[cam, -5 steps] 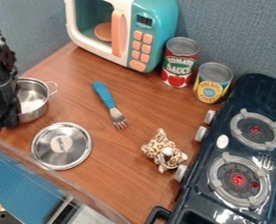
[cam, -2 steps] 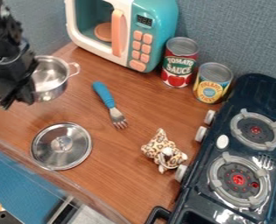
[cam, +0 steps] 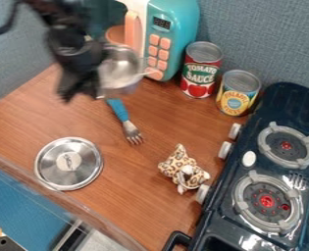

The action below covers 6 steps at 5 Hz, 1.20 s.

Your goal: Take the silver pot and bring it to the right side to the back

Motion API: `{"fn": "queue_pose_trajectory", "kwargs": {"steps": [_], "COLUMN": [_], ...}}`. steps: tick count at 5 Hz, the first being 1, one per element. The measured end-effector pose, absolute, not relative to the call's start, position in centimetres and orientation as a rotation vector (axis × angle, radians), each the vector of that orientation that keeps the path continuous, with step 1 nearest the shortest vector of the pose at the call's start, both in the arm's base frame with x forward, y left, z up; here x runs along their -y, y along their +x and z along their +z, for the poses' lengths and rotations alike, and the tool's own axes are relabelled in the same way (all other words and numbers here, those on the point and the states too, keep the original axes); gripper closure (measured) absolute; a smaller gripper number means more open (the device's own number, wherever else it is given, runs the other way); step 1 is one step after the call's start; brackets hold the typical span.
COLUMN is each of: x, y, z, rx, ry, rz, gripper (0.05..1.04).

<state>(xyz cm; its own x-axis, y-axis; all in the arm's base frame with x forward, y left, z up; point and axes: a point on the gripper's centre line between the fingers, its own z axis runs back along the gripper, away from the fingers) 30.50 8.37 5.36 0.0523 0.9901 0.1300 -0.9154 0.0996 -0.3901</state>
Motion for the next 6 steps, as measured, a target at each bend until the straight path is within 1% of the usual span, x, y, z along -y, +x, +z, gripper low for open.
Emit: {"fn": "queue_pose_trajectory", "kwargs": {"steps": [1,2,3,4,5,6], "x": [-5.1,-2.2,-1.7,-1.2,-0.6,-0.7], "y": [33.0,35.2,36.1,36.8,37.4,37.4], "z": [4.5,2.7,0.9,-0.5,-1.3,-2.5], "rx": [0.371,0.330,0.279,0.263,0.278,0.268], "ry": [-0.250,-0.237,-0.223,-0.200,-0.180,-0.150], "rz": [1.390,1.299,1.287,1.247,1.214,1.203], "gripper": [1.017,1.017,1.017,1.017,1.017,0.989]}}
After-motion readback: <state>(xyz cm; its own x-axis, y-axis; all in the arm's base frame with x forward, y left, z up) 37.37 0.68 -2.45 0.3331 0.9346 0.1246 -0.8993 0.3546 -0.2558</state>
